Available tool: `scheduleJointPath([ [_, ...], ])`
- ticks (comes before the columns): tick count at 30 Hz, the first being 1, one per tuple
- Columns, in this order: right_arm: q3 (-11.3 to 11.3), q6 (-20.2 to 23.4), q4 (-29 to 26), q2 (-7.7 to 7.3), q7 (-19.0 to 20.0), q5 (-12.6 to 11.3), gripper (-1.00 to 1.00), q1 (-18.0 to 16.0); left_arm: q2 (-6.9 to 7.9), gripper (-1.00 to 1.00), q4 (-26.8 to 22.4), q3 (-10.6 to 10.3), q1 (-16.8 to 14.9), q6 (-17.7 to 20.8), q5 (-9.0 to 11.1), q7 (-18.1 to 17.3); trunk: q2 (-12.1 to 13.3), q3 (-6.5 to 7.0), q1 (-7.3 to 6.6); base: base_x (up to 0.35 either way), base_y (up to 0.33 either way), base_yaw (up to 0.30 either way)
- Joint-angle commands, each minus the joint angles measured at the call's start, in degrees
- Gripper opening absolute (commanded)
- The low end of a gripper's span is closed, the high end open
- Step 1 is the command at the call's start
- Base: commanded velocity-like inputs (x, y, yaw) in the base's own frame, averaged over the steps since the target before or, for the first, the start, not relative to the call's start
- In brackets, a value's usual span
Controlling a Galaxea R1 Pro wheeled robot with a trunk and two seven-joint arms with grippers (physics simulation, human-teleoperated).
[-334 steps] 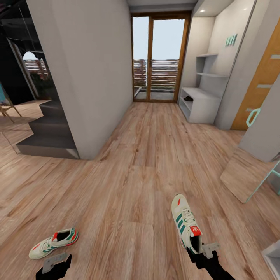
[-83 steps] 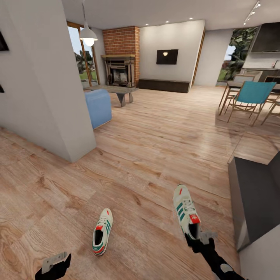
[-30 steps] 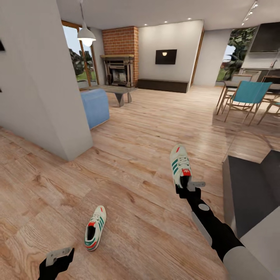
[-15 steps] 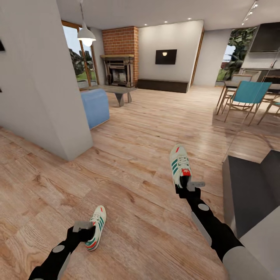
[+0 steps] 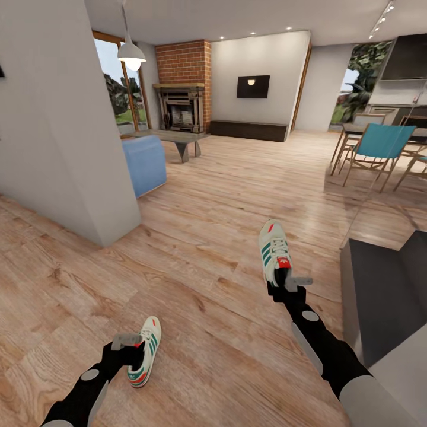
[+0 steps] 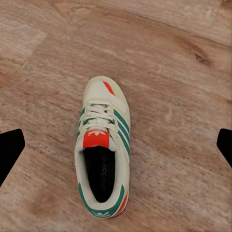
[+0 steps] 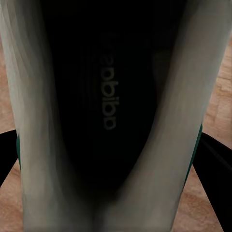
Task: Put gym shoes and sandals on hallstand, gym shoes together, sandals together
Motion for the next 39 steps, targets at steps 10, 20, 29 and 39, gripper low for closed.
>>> scheduleJointPath([
  [10, 0.1, 0.3, -0.1, -0.09, -0.5, -0.4, -1.0, 0.0, -0.16, 1.0, -0.1, 0.4, 0.0, -0.3, -0.6, -0.5, 0.0, -0.05, -0.01, 0.013, 0.0, 0.0],
  [20, -0.1, 0.3, -0.1, -0.09, -0.7, -0.4, -1.0, 0.0, -0.12, 1.0, -1.9, 0.5, -0.1, -0.3, -0.5, -0.4, -2.4, -1.65, 1.31, 0.0, 0.0, 0.0],
  [29, -0.1, 0.2, -0.1, -0.09, -0.7, -0.5, -1.0, 0.0, -0.29, 1.0, -2.3, 0.6, -0.3, -0.6, -0.5, -0.3, -6.0, -4.05, 3.29, 0.0, 0.0, 0.0],
  [39, 0.0, 0.3, -0.1, -0.27, -0.6, -0.3, -1.0, 0.0, -0.91, 1.0, -5.9, 0.5, -3.0, -0.3, -0.5, -0.3, -9.7, -6.46, 5.29, 0.0, 0.0, 0.0],
])
